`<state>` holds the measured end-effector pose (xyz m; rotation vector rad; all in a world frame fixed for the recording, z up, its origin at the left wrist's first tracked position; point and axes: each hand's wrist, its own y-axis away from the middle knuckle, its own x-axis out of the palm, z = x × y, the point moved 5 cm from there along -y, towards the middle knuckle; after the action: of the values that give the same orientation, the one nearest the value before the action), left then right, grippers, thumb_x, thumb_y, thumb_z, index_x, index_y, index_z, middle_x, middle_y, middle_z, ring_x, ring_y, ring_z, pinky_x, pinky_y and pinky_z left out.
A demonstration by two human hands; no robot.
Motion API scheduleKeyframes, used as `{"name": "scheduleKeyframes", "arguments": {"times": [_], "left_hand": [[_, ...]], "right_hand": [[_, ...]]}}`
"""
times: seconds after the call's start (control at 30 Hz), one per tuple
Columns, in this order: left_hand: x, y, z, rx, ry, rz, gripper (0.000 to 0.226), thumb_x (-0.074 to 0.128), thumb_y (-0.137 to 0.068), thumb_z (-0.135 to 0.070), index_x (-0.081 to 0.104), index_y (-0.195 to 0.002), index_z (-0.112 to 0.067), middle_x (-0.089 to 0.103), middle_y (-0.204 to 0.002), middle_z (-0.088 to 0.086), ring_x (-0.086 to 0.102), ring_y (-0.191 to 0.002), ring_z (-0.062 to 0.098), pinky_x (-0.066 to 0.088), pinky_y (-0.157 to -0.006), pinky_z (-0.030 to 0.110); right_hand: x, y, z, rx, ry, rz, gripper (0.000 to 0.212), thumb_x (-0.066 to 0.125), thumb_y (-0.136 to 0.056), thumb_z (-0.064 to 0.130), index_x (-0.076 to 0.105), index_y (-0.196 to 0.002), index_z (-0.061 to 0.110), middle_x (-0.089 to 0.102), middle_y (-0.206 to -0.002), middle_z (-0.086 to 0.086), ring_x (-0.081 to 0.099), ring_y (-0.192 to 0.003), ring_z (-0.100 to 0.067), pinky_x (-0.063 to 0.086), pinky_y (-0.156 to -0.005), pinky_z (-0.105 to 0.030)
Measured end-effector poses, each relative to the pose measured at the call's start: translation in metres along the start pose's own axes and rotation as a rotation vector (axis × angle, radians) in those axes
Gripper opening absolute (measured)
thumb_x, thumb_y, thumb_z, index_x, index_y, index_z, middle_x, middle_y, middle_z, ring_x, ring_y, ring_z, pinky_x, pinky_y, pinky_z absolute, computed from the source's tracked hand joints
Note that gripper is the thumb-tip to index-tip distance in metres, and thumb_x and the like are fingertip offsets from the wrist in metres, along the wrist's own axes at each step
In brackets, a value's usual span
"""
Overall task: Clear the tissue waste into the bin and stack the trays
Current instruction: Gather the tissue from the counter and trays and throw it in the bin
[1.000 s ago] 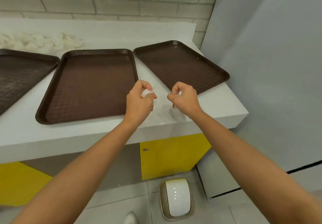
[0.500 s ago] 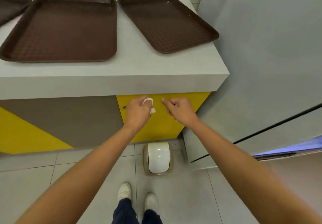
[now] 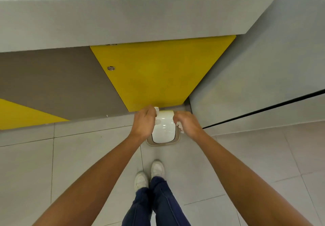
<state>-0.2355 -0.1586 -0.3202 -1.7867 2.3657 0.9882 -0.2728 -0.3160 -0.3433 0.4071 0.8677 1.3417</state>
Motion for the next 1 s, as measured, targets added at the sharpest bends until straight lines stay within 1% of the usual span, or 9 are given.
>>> {"name": "scheduleKeyframes", "arguments": {"times": [0.13,0.27,0.4,0.5,0.57,0.7,0.83,0.93,1.0], "left_hand": [[0.035,-0.027,0.055,-0.025,-0.051,0.011,0.031,0.03,-0.1,-0.02,0.049,-0.076,-0.016,0.05,-0.082,0.003,0.045,-0.083,0.019,0.031,-0.064,0.025],[0.07,-0.057,0.114,-0.016,-0.033,-0.015,0.029,0.029,-0.097,-0.016,0.053,-0.086,-0.006,0.054,-0.085,0.009,0.051,-0.079,0.024,0.045,-0.073,0.036],[0.104,-0.085,0.157,0.095,-0.144,0.006,0.027,0.03,-0.1,-0.011,0.056,-0.099,-0.008,0.054,-0.1,0.005,0.049,-0.083,0.015,0.035,-0.061,0.017],[0.125,-0.104,0.186,0.194,-0.225,0.025,0.029,0.034,-0.099,-0.007,0.061,-0.109,-0.013,0.041,-0.108,0.003,0.046,-0.087,0.014,0.033,-0.07,0.011],[0.134,-0.111,0.201,0.259,-0.289,0.038,0.029,0.039,-0.098,-0.005,0.062,-0.115,-0.011,0.036,-0.104,0.002,0.046,-0.086,0.015,0.032,-0.075,0.011],[0.152,-0.114,0.215,0.444,-0.432,0.139,0.025,0.046,-0.095,-0.003,0.064,-0.111,-0.01,0.041,-0.096,-0.007,0.047,-0.08,0.006,0.035,-0.067,0.005],[0.165,-0.112,0.229,0.517,-0.637,0.253,0.003,0.059,-0.088,-0.017,0.056,-0.088,-0.016,0.048,-0.09,0.003,0.05,-0.077,0.012,0.042,-0.065,0.025],[0.177,-0.112,0.243,0.566,-0.774,0.313,0.028,0.066,-0.08,-0.001,0.063,-0.108,-0.007,0.052,-0.109,0.014,0.052,-0.098,0.026,0.05,-0.075,0.033],[0.183,-0.115,0.251,0.646,-0.861,0.32,0.044,0.084,-0.053,0.005,0.069,-0.093,-0.003,0.059,-0.094,0.014,0.06,-0.084,0.027,0.055,-0.057,0.029]], "right_hand": [[0.02,-0.055,-0.067,0.164,0.035,0.02,0.036,0.044,-0.078,-0.01,0.053,-0.056,0.017,0.048,-0.061,-0.002,0.042,-0.053,-0.015,0.033,-0.048,-0.018],[0.045,-0.102,-0.136,0.306,-0.102,0.017,0.056,0.041,-0.086,0.003,0.056,-0.036,0.021,0.048,-0.044,0.006,0.041,-0.038,-0.01,0.034,-0.047,-0.022],[0.069,-0.129,-0.178,0.249,-0.083,0.07,0.034,0.038,-0.087,-0.009,0.05,-0.083,0.023,0.046,-0.081,0.003,0.048,-0.073,-0.013,0.038,-0.061,-0.02],[0.087,-0.15,-0.208,0.207,-0.106,0.099,0.028,0.041,-0.087,-0.009,0.052,-0.1,0.013,0.047,-0.096,-0.003,0.052,-0.085,-0.017,0.047,-0.072,-0.024],[0.097,-0.16,-0.217,0.199,-0.104,0.093,0.03,0.043,-0.092,-0.001,0.049,-0.119,0.01,0.048,-0.106,-0.003,0.052,-0.097,-0.018,0.049,-0.092,-0.033],[0.11,-0.177,-0.233,0.222,-0.207,0.077,0.028,0.04,-0.09,-0.004,0.05,-0.114,0.008,0.054,-0.099,-0.008,0.053,-0.095,-0.02,0.046,-0.095,-0.039],[0.118,-0.196,-0.248,0.258,-0.252,0.059,0.031,0.045,-0.089,0.0,0.053,-0.118,0.003,0.061,-0.108,-0.012,0.059,-0.102,-0.027,0.047,-0.09,-0.037],[0.116,-0.2,-0.248,0.269,-0.307,0.03,0.047,0.049,-0.093,0.002,0.038,-0.138,0.01,0.054,-0.123,-0.005,0.053,-0.114,-0.021,0.044,-0.097,-0.03],[0.116,-0.201,-0.249,0.262,-0.295,0.038,0.057,0.046,-0.093,0.0,0.026,-0.146,0.011,0.044,-0.138,-0.005,0.044,-0.126,-0.022,0.038,-0.102,-0.029]]}}
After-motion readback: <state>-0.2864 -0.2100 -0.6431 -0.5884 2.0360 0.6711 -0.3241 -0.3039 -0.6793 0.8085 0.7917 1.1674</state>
